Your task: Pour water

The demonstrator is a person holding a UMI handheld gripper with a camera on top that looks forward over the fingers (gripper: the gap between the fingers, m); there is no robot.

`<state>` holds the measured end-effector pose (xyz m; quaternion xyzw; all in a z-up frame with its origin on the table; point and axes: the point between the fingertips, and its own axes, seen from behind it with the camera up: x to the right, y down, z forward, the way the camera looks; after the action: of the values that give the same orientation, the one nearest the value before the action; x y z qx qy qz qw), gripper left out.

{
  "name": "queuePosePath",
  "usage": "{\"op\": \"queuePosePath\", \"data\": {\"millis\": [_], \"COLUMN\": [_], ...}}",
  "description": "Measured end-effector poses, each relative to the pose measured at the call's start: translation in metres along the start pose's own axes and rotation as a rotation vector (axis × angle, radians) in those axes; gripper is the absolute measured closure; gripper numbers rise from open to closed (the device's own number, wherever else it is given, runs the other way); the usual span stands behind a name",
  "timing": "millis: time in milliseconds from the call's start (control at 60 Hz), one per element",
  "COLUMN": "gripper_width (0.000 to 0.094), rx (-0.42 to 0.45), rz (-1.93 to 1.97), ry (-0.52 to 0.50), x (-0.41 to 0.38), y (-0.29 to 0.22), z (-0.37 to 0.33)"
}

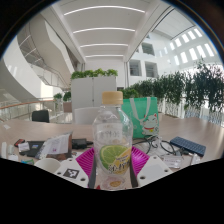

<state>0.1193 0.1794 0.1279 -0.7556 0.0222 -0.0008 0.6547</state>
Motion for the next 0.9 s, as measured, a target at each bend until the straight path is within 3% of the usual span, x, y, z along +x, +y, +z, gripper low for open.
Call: {"op": "queuePosePath", "data": {"millis": [200,217,383,467,517,567,583,900], "gripper_width": [0.0435,0.0428,0.0425,0.0362,0.0253,0.0091,0.008,0.01], "rx": [-0.076,-0.043,-0.061,-0.116,-0.184,-0.21,-0.205,-0.258], "rz": [-0.016,-0.022,-0.013,-0.008,0.0,0.013,0.018,-0.029], "ry": [-0.025,-0.025,-0.019,-0.015,0.007,0.011,0.008,0.032], "x": [-0.027,-0.028,-0.025,-0.026,-0.022,-0.018,-0.018,-0.052], "y": [0.041,0.034,0.038,0.042,0.049,0.05,0.046,0.013], "z": [-0.002,-0.002,-0.001,-0.006,-0.015,-0.03,-0.035,-0.211]}}
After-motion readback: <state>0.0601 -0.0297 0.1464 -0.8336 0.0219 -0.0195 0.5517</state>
